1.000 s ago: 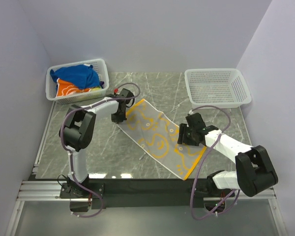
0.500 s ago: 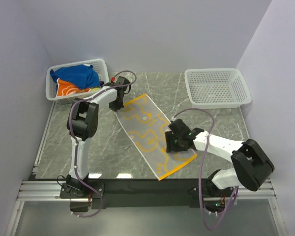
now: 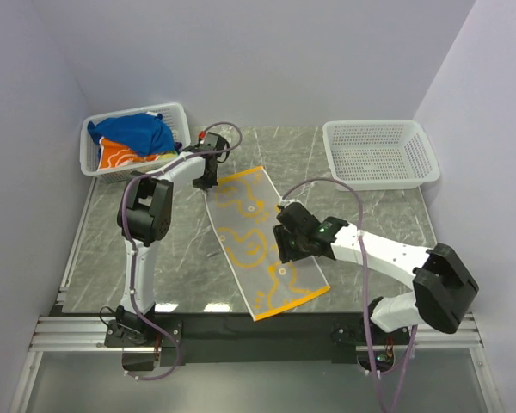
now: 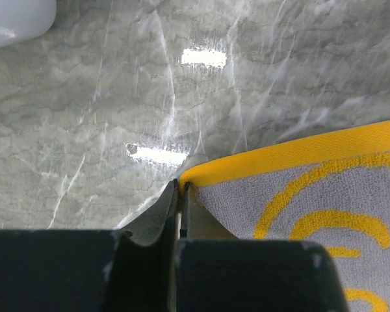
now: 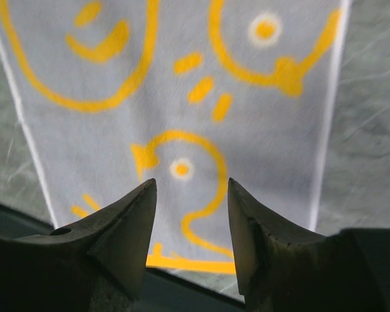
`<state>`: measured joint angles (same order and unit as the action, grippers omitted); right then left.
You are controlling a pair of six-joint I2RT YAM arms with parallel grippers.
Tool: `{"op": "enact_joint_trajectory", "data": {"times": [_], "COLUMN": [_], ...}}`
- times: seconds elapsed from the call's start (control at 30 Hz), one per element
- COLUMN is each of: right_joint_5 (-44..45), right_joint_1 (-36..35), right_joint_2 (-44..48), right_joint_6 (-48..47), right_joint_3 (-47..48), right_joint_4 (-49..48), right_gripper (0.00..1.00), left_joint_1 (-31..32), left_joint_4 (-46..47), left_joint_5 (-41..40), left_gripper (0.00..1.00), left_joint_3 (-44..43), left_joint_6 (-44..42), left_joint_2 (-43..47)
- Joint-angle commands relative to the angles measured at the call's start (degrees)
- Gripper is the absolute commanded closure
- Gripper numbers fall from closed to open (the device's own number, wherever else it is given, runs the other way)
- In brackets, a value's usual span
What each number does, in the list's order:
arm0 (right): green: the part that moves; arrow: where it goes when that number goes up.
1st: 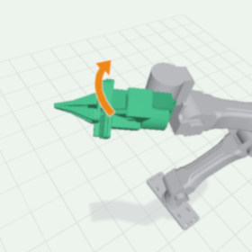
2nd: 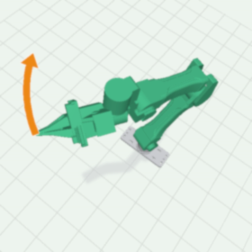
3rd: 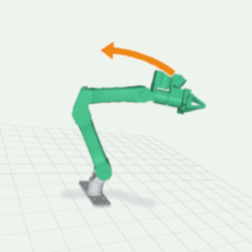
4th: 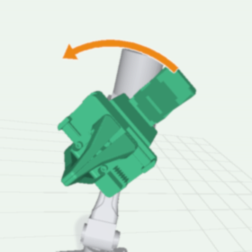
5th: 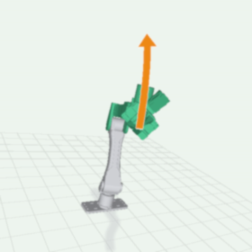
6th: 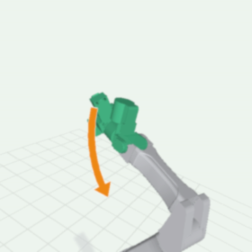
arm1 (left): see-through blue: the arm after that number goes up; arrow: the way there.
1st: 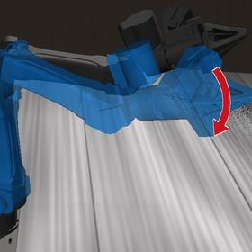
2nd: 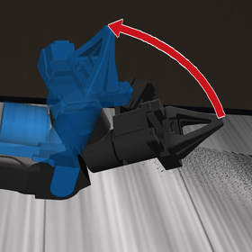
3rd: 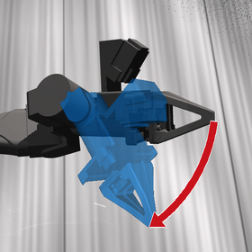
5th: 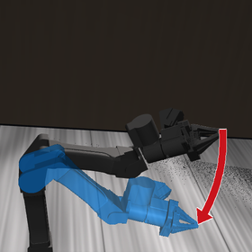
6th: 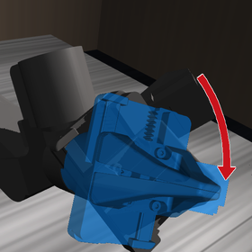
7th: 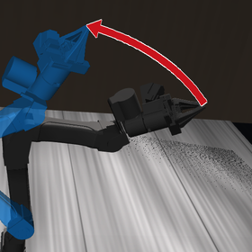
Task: Fold and stack the towels
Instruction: Flatten out the crumpled towel
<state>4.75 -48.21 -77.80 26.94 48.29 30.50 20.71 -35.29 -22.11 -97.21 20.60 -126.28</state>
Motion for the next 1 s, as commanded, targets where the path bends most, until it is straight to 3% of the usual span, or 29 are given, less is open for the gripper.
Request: {"op": "enact_joint_trajectory", "data": {"times": [0.0,0.3,0.57,0.77,0.97], "right_joint_5": [1.67,-3.17,-8.44,-10.2,-4.84], "right_joint_1": [2.85,4.44,-1.35,-7.16,-1.65], "right_joint_2": [-2.87,-12.99,-8.86,-6.05,-0.95], "right_joint_6": [-5.4,-3.22,5.13,7.34,-1.43], "right_joint_3": [1.63,1.64,-6.8,-5.67,2.84], "right_joint_4": [-2.72,-8.97,-8.53,-3.71,0.7], "right_gripper": [0.47,0.55,0.55,0.55,0.53], "left_joint_1": [-0.06,-0.06,-0.06,0.82,1.44], "left_joint_4": [3.3,3.82,5.14,6.63,9.18], "left_joint_5": [2.42,3.74,6.81,9.89,10.07], "left_gripper": [0.99,0.99,0.99,0.99,0.99], "left_joint_3": [1.67,1.23,-2.1,-2.37,2.1], "left_joint_6": [-0.91,-0.91,-1.62,-2.93,-5.39], "left_joint_2": [2.44,3.58,1.57,1.12,4.63]}}
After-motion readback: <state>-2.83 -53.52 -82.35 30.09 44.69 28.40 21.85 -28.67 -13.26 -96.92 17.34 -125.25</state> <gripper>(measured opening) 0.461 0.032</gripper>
